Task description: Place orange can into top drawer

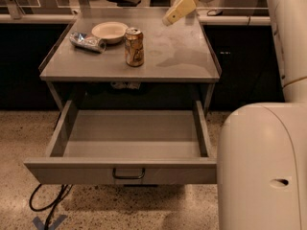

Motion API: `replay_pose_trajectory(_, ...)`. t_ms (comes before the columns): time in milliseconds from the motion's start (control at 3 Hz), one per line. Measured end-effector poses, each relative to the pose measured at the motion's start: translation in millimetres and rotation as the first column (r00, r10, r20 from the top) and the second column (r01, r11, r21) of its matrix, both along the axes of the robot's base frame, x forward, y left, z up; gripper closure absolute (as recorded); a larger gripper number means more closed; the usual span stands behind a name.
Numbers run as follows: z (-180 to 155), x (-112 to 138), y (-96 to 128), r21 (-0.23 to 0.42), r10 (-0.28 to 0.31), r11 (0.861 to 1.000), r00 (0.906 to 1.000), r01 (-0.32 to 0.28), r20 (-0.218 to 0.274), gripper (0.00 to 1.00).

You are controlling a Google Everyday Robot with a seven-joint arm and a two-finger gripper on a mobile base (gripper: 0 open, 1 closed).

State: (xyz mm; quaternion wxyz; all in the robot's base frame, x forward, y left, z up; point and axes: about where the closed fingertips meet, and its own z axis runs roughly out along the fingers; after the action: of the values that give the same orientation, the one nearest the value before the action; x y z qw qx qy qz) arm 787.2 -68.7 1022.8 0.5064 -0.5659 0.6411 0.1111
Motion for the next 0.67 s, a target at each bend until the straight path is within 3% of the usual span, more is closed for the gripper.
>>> replay_pose_trajectory(333, -18, 0, 13, 0.017, 0.053, 0.999, 0.9975, -0.052, -0.047, 0.0)
replay_pose_trajectory(667, -58, 2, 47, 0.049, 0.146, 0.989, 0.9796, -0.14, -0.138, 0.0)
